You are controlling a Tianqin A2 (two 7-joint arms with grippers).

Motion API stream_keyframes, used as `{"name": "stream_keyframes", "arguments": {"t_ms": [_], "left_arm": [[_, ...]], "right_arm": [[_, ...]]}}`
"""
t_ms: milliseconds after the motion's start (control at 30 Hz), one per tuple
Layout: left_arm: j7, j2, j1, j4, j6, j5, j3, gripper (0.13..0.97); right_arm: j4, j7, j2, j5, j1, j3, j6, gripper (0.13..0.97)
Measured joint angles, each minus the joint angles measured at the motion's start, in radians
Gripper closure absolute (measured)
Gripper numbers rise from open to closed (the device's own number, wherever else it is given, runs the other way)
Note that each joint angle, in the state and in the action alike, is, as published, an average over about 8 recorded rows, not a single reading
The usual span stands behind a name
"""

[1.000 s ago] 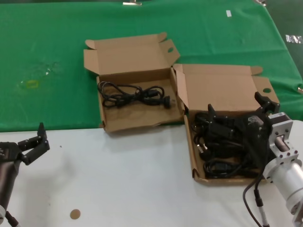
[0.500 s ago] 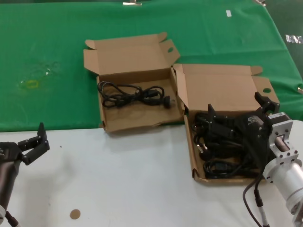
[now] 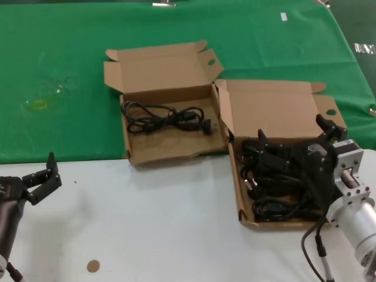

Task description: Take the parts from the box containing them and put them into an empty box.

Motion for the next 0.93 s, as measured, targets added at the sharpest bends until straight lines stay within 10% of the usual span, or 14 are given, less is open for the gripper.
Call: {"name": "stream_keyframes", "arguments": {"t_ms": [933], "left_arm": [[0.000, 0.000, 0.000, 0.000, 0.000, 0.000, 0.000, 0.132]], "right_arm": [[0.000, 0.000, 0.000, 0.000, 0.000, 0.000, 0.000, 0.129]]}}
